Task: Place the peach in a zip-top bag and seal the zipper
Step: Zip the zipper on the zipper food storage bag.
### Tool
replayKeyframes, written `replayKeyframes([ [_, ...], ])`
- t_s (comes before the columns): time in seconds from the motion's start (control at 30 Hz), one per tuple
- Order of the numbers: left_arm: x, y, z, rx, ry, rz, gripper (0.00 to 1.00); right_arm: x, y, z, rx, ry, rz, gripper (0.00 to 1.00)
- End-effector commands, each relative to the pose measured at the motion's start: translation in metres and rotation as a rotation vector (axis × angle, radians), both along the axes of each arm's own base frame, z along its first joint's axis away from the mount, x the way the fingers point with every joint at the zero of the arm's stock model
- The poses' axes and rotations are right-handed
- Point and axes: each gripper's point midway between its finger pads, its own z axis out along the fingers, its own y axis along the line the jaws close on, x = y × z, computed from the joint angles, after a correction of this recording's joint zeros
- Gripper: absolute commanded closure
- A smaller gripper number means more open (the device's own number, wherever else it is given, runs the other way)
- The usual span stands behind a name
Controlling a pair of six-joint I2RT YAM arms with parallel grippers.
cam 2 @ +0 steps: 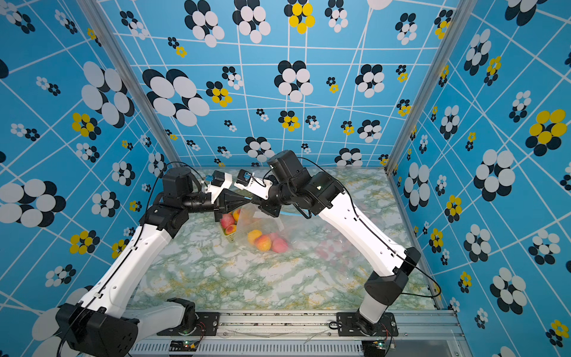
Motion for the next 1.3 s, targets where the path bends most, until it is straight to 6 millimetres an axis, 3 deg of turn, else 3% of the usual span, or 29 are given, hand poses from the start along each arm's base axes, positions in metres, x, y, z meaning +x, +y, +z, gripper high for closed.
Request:
replayKeyframes([
  [0.0,0.007,0.01,0.012,-0.028,-0.042,0.057,1.0,-0.004,-0.021,-0.011,-0.052,0.038,-0.027,0.87],
  [0.5,0.026,0.021,0.003,-0.035,0.038,0.167,1.0,-0.005,-0.042,-0.024,-0.05,0.074,-0.086,0.87],
  [1.2,0.036,0.042,-0.005,-0.03,0.084,0.334,1.0,0.017,-0.119,-0.049,-0.101,0.034,-0.399,0.88],
  [1.27,0.034,0.043,-0.006,-0.029,0.086,0.341,1.0,0.018,-0.127,-0.059,-0.126,0.037,-0.426,0.88],
])
